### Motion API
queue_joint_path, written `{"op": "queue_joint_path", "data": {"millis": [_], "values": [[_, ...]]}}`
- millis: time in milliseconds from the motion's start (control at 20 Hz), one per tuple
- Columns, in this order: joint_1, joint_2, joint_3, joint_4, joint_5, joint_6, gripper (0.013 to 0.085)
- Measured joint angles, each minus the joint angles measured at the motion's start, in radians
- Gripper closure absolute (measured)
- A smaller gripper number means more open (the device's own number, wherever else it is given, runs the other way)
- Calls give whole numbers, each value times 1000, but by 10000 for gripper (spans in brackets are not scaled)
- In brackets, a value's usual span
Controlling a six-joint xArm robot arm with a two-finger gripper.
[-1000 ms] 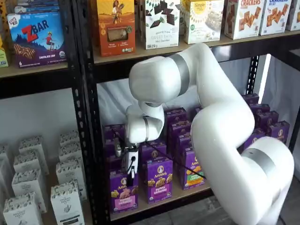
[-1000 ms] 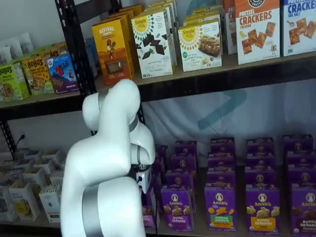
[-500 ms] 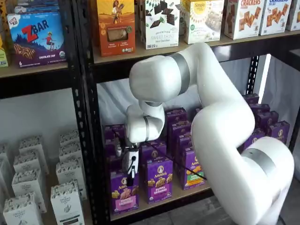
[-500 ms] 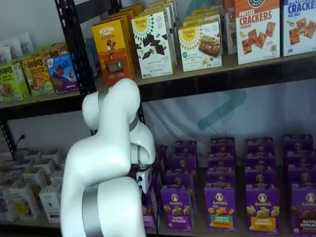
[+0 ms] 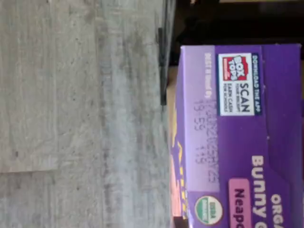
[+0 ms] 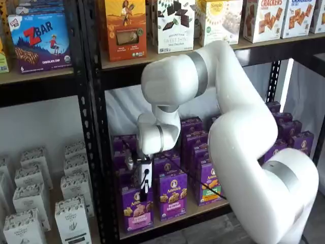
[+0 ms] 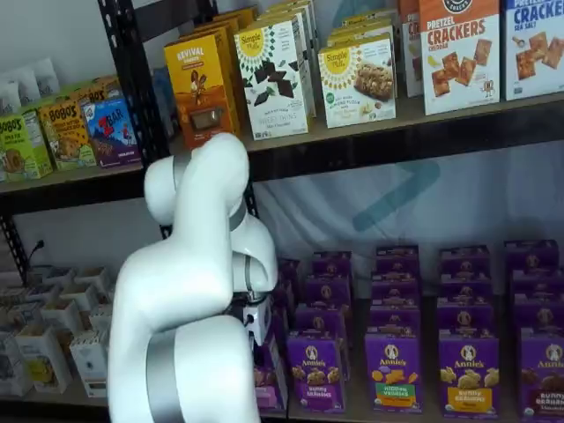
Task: Pick up the purple box with a pink patch in the middle, on the bottom shelf, the first box from the left
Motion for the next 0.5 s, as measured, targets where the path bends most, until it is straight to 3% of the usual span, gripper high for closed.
{"op": "queue_joint_path", "data": {"millis": [500], "values": [[7, -157, 238, -32, -59, 28, 690]]}}
